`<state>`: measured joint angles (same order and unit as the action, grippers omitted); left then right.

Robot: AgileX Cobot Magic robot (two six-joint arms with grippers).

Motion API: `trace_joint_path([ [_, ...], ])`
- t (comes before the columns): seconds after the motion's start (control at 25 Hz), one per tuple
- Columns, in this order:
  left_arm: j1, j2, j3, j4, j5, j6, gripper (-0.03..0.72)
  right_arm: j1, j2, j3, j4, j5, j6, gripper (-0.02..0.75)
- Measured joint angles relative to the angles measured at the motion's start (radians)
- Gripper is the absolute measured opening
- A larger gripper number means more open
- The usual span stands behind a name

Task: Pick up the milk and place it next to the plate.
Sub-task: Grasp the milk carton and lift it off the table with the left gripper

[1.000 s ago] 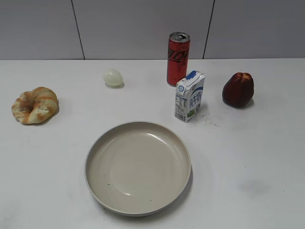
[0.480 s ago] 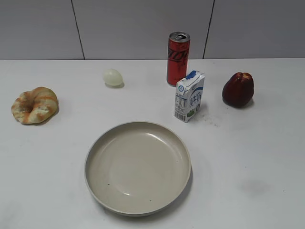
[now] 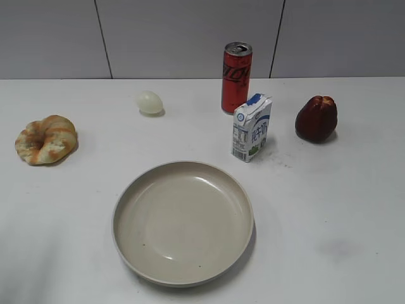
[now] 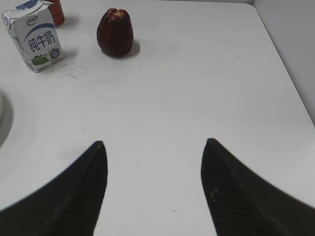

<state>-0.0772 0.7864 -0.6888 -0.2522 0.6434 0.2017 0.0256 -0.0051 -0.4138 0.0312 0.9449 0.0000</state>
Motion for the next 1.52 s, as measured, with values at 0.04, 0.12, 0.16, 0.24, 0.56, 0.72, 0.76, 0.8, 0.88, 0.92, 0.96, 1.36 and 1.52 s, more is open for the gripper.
trace_joint_path([
  [0.04, -0.011, 0.077, -0.043, -0.034, -0.002, 0.039, 0.594, 0.000, 0.000, 0.000, 0.000, 0.000, 0.000, 0.459],
  [0.12, -0.045, 0.215, -0.131, -0.099, -0.003, 0.112, 0.594, 0.000, 0.000, 0.000, 0.000, 0.000, 0.000, 0.459],
  [0.16, -0.071, 0.287, -0.181, -0.117, -0.003, 0.133, 0.595, 0.000, 0.000, 0.000, 0.000, 0.000, 0.000, 0.459],
  [0.24, -0.131, 0.420, -0.278, -0.124, -0.001, 0.163, 0.605, 0.000, 0.000, 0.000, 0.000, 0.000, 0.000, 0.459],
  [0.56, -0.385, 0.874, -0.739, -0.119, 0.135, 0.177, 0.660, 0.000, 0.000, 0.000, 0.000, 0.000, 0.000, 0.459],
  [0.72, -0.485, 1.061, -0.974, -0.119, 0.229, 0.171, 0.661, 0.000, 0.000, 0.000, 0.000, 0.000, 0.000, 0.459],
  [0.76, -0.506, 1.106, -1.031, -0.119, 0.249, 0.158, 0.661, 0.000, 0.000, 0.000, 0.000, 0.000, 0.000, 0.459],
  [0.8, -0.521, 1.148, -1.084, -0.119, 0.263, 0.143, 0.661, 0.000, 0.000, 0.000, 0.000, 0.000, 0.000, 0.459],
  [0.88, -0.551, 1.221, -1.162, -0.119, 0.277, 0.123, 0.661, 0.000, 0.000, 0.000, 0.000, 0.000, 0.000, 0.459],
  [0.92, -0.561, 1.257, -1.196, -0.119, 0.277, 0.116, 0.661, 0.000, 0.000, 0.000, 0.000, 0.000, 0.000, 0.459],
  [0.96, -0.571, 1.289, -1.220, -0.119, 0.277, 0.113, 0.661, 0.000, 0.000, 0.000, 0.000, 0.000, 0.000, 0.459],
  [1.36, -0.635, 1.456, -1.274, -0.120, 0.098, 0.110, 0.655, 0.000, 0.000, 0.000, 0.000, 0.000, 0.000, 0.459],
  [1.52, -0.636, 1.501, -1.275, -0.121, 0.068, 0.110, 0.648, 0.000, 0.000, 0.000, 0.000, 0.000, 0.000, 0.459],
])
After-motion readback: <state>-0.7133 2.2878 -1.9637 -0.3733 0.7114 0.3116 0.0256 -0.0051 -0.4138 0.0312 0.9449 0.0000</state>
